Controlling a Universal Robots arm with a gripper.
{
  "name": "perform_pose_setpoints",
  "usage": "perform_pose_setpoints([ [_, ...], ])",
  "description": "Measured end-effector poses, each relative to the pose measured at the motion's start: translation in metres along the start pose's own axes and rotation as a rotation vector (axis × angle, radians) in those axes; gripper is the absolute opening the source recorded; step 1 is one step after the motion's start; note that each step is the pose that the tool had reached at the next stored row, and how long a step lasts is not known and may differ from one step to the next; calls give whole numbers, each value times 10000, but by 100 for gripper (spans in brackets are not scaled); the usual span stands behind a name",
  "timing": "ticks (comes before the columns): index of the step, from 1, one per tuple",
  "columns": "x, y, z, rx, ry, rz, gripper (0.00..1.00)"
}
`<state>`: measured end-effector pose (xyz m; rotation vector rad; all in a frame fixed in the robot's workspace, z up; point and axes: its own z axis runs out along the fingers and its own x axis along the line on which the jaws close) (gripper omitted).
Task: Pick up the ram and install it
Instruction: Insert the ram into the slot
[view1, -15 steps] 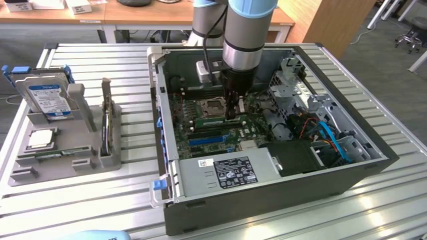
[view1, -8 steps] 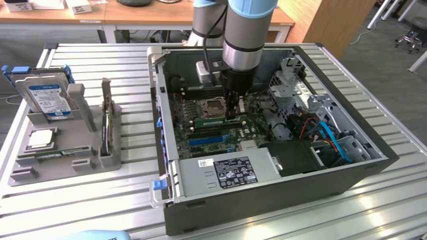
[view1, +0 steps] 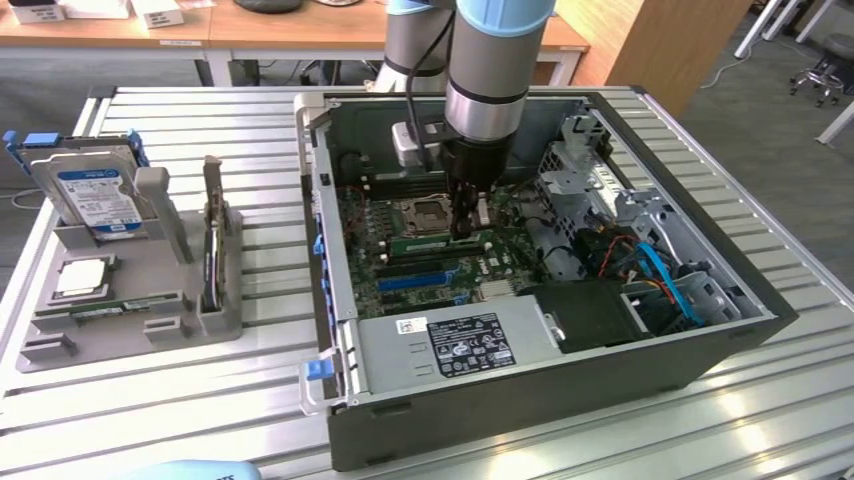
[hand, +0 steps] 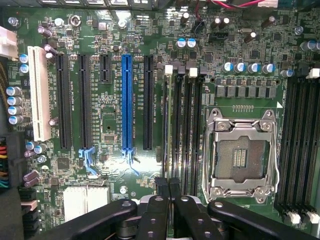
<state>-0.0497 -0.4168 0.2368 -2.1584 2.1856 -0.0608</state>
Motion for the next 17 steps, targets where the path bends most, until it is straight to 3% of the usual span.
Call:
perform_pose_setpoints([
  [17,-14,1,12,0,2,23,12],
])
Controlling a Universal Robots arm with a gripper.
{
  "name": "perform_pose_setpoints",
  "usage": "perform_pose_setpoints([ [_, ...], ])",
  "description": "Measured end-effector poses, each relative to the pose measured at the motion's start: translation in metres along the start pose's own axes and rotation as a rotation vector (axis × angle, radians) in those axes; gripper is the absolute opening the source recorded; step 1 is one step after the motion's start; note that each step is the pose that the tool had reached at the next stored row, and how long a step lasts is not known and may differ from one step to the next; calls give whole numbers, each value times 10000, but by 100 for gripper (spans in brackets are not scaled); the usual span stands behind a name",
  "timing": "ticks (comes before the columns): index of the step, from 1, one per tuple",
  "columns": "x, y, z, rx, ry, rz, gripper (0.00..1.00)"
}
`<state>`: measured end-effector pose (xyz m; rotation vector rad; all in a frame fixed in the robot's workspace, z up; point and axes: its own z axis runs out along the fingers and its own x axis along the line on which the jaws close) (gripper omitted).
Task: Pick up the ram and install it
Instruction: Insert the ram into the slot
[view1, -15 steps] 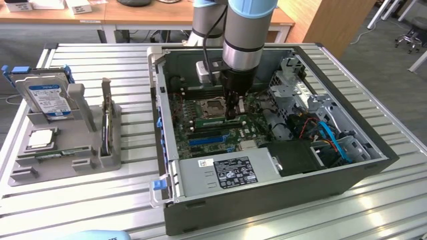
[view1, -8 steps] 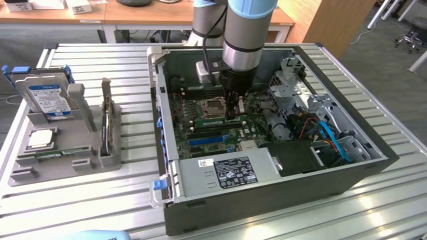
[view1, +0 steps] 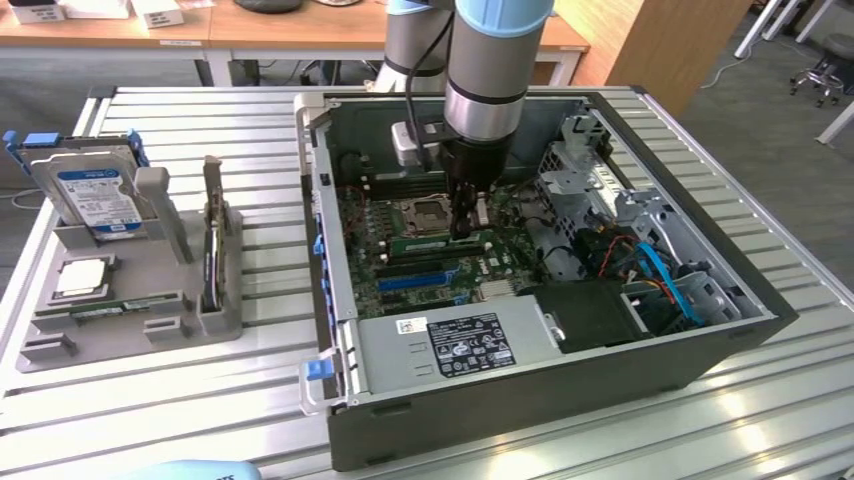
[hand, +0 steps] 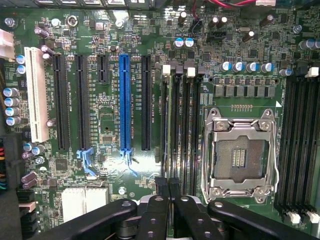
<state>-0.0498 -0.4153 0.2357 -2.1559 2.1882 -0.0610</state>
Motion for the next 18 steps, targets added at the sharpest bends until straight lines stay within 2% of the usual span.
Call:
perform_pose_setpoints([
  [4,-1,0,1,-8,11,-2,12],
  [8,0,-1,-1,-63,42,-3,12],
  [16,0,-5,1,-75,40,-7,12],
  [18,-1,-10,1,-99,38,-22,12],
])
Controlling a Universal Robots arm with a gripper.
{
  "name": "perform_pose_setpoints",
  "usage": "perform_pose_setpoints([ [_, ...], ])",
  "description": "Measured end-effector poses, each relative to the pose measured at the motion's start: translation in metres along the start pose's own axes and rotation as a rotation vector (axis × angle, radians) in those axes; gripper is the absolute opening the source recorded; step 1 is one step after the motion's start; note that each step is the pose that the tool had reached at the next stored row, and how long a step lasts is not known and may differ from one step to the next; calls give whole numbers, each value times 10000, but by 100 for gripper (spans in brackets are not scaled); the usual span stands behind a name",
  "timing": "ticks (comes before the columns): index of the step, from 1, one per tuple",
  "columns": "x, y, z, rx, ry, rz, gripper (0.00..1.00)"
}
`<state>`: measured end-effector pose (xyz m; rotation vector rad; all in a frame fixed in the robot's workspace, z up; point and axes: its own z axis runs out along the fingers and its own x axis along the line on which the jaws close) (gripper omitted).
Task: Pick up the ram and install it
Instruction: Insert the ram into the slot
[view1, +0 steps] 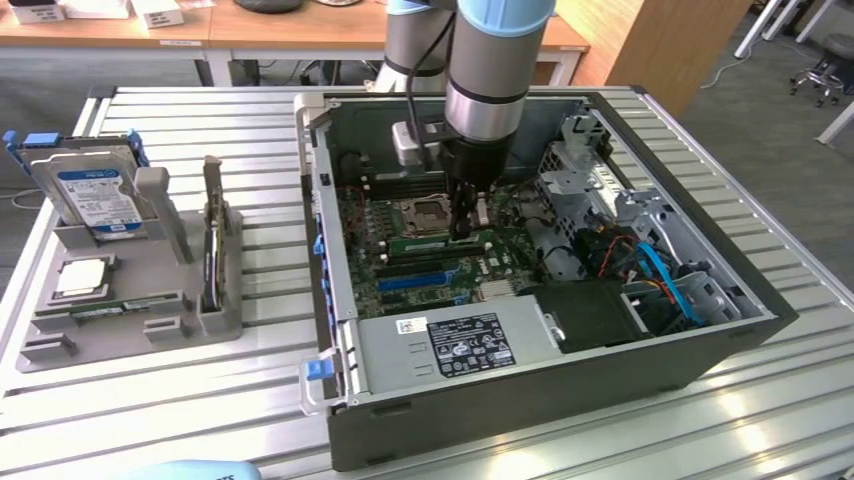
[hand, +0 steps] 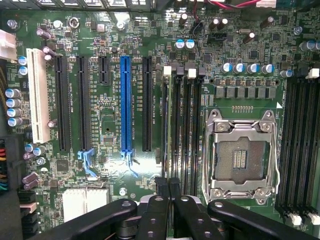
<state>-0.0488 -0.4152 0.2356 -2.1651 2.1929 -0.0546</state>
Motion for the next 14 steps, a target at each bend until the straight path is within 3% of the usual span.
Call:
perform_pose_setpoints([
  [5,0,-11,0,-130,-1,-129,12],
  [8,0,-14,1,-177,-2,-156,12],
  [12,0,-27,1,-316,1,-241,12],
  [14,0,-30,1,-330,-1,-250,12],
])
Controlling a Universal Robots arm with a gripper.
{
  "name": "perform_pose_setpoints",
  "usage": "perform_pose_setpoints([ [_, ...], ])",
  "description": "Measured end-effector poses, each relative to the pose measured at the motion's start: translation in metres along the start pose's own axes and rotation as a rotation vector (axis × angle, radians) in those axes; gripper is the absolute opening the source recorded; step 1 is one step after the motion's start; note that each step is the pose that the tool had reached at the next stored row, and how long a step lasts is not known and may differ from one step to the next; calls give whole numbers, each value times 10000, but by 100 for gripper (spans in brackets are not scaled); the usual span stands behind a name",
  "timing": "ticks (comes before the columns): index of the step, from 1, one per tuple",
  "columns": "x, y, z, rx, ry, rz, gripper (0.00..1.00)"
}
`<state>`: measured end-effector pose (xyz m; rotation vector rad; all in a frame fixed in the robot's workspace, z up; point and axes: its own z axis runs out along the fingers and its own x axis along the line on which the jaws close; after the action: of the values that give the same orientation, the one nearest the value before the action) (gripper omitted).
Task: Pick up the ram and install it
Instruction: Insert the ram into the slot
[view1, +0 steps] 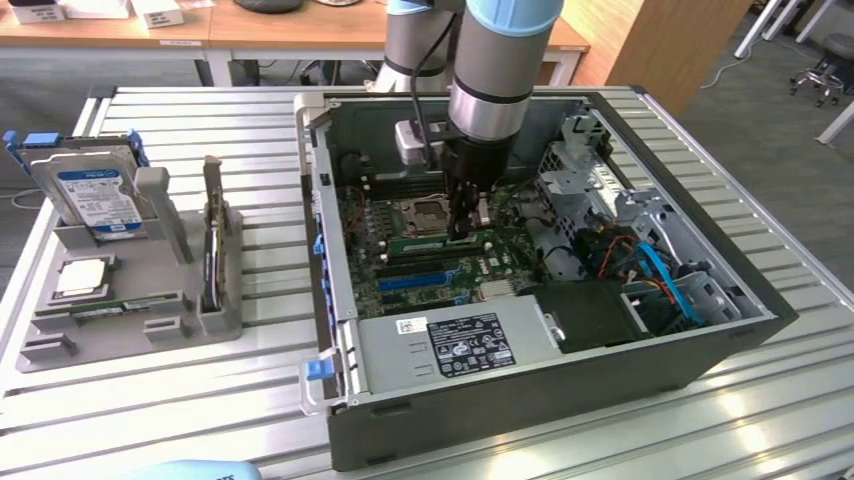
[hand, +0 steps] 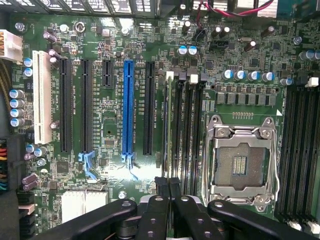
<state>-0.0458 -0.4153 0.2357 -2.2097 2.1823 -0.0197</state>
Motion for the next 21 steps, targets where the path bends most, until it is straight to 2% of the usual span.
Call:
perform_pose_setpoints([
  [11,-1,-13,-64,-17,0,0,12],
  [21,-1,-13,-64,-17,-1,0,12],
])
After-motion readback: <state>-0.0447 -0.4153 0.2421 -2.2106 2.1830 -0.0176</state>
